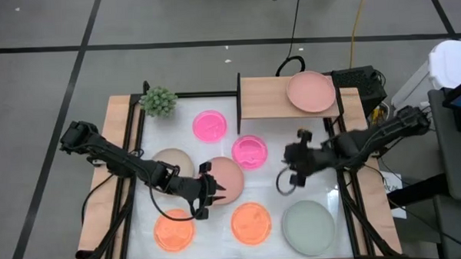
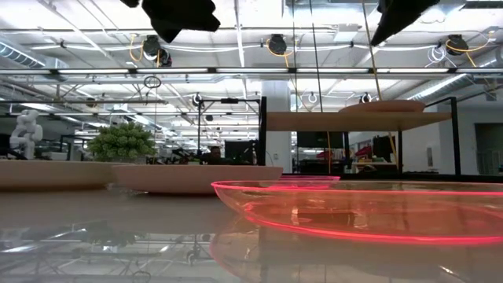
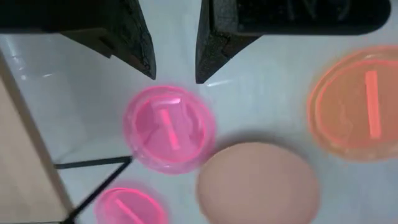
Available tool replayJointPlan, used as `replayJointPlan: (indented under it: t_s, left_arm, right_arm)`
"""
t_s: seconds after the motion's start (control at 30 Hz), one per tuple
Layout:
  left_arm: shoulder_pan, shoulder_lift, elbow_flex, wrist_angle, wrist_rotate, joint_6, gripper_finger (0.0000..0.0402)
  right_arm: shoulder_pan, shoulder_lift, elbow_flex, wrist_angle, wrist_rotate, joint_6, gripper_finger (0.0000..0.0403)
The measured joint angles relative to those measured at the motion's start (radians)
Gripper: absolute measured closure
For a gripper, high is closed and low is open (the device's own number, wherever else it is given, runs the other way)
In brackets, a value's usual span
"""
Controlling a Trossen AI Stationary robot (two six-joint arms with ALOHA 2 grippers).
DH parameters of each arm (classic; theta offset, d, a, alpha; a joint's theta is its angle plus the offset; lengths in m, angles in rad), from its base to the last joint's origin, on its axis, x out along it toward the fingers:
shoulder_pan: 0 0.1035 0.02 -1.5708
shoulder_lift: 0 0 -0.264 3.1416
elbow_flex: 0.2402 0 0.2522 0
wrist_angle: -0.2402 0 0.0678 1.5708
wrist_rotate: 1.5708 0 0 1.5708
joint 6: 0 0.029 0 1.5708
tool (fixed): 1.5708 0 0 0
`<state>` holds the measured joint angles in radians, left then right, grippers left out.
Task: Place and stack plates onto a shelf
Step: Put the left orange plate on the shelf
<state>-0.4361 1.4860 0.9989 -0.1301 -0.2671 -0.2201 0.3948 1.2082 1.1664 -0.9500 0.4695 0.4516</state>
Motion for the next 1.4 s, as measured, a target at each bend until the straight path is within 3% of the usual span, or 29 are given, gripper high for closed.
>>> replayJointPlan:
  t_s: [0.4,0.7,0.87,1.17,1.4]
  left_arm:
    - [-0.114,0.0,0.0,-0.137,-0.047,-0.085,0.0277]
    - [-0.152,0.0,0.0,-0.23,-0.062,-0.19,0.0277]
    - [-0.172,0.0,0.0,-0.359,-0.073,-0.319,0.0277]
    - [-0.299,0.008,0.0,-0.408,0.002,-0.38,0.0277]
    - [-0.394,0.008,-0.011,-0.574,0.01,-0.681,0.0277]
  right_arm:
    - [0.191,0.19,0.0,0.09,-0.002,0.038,0.0305]
    - [0.229,0.263,0.0,0.182,-0.008,0.031,0.0305]
    - [0.237,0.283,0.001,0.213,-0.085,0.034,0.0305]
    - [0.242,0.283,0.001,0.229,-0.106,0.01,0.0305]
    - [0.247,0.283,0.001,0.234,-0.107,0.008,0.0305]
